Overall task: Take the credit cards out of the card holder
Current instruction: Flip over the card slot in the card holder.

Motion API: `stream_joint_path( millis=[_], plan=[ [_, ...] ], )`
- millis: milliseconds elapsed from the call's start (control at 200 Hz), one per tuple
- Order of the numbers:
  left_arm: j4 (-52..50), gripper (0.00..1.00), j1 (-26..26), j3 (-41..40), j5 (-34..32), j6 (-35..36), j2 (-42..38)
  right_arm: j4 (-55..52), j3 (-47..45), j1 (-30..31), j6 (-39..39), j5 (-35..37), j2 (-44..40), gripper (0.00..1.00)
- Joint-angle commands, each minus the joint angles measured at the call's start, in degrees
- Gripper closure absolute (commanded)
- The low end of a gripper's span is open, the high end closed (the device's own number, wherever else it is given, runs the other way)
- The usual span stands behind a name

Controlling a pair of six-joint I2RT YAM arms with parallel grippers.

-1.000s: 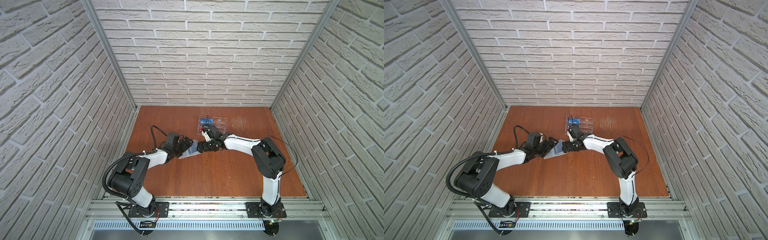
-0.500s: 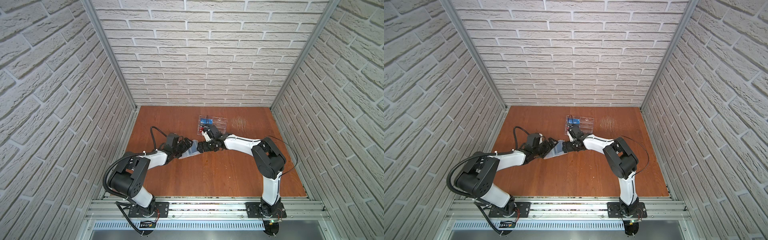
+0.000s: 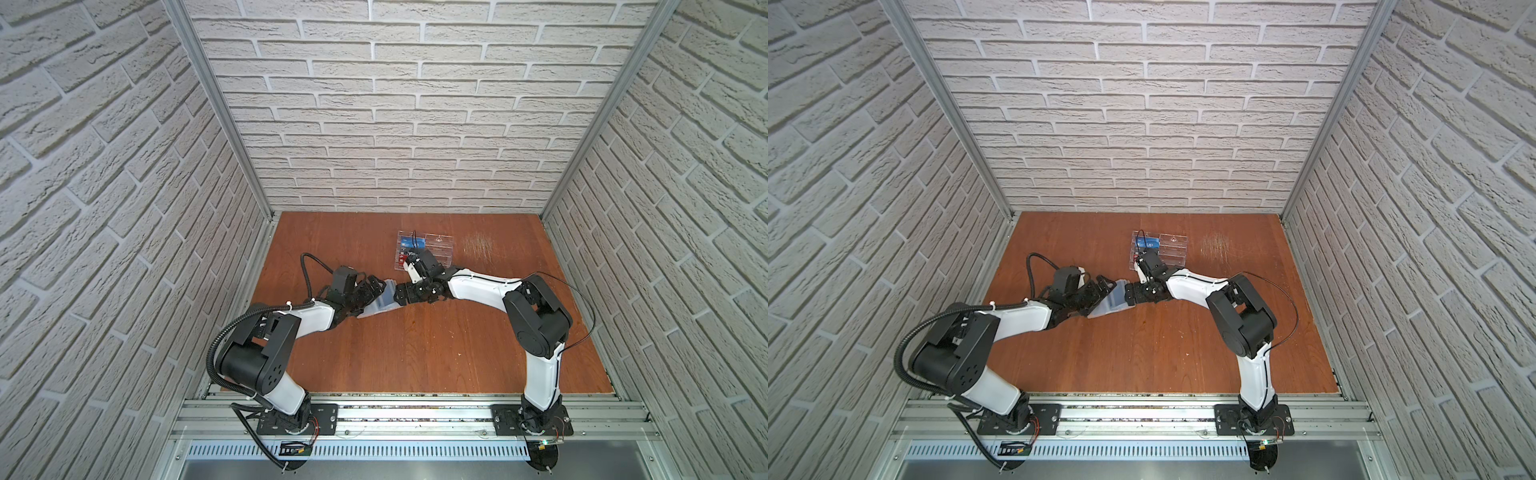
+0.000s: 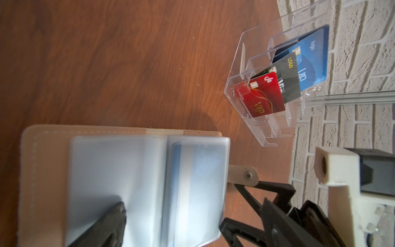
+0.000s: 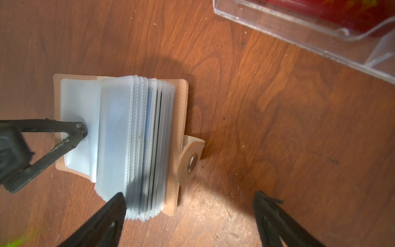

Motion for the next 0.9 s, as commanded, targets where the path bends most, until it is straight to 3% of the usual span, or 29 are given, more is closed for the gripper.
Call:
stream_joint_path(
  millis=[0,895],
  plan=[
    [0.88,0.02,0.37,-1.1,-0.08,0.18,1.37,0.19,-0.8,-0.14,-0.59,0.77,-2.31,0.07],
    [2.85,0.02,0.39,-1.77,0.62,-0.86,2.36,1.24,-0.63,-0.4,0.46,-1.23,-1.57,0.07]
  ],
)
